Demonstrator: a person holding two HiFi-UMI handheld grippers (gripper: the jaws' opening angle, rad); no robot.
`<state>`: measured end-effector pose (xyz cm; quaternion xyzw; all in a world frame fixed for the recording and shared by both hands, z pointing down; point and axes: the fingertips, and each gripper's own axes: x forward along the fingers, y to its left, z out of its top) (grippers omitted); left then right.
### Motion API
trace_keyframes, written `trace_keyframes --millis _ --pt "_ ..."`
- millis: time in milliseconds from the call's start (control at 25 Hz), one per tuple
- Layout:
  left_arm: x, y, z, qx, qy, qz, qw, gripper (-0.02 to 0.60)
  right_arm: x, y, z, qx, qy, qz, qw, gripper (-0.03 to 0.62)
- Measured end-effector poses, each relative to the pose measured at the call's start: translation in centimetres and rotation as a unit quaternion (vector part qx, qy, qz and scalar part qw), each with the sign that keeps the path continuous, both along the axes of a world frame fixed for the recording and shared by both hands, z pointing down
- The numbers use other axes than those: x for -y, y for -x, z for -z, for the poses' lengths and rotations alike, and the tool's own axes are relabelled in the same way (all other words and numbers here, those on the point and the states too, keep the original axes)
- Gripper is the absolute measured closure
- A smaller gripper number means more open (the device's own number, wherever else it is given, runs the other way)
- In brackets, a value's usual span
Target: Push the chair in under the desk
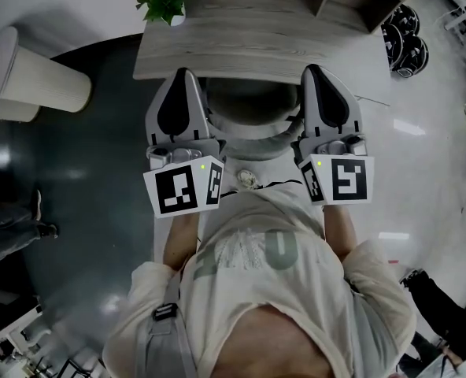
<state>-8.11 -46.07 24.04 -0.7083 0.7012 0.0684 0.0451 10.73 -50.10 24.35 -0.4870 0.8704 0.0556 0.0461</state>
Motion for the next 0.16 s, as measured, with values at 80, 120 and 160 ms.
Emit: trace_keyframes --millis 80,120,160 --pt "0.14 -0.32 0.05 0.005 -0.001 0.005 1.0000 0.566 0.30 -0.21 0.05 -0.004 -0.005 0.003 1.000 0.571" --pt "0.23 -0.44 0.04 0.007 -0.002 0.007 0.9999 0.566 0.49 -0.29 0.05 -0.006 -0.008 0.004 1.000 0.571" --pt "0.32 -0.55 0.02 0.010 -0.003 0.009 0.9999 0.566 0.68 -0.37 0.04 -0.008 -0.011 0.004 1.000 0.571"
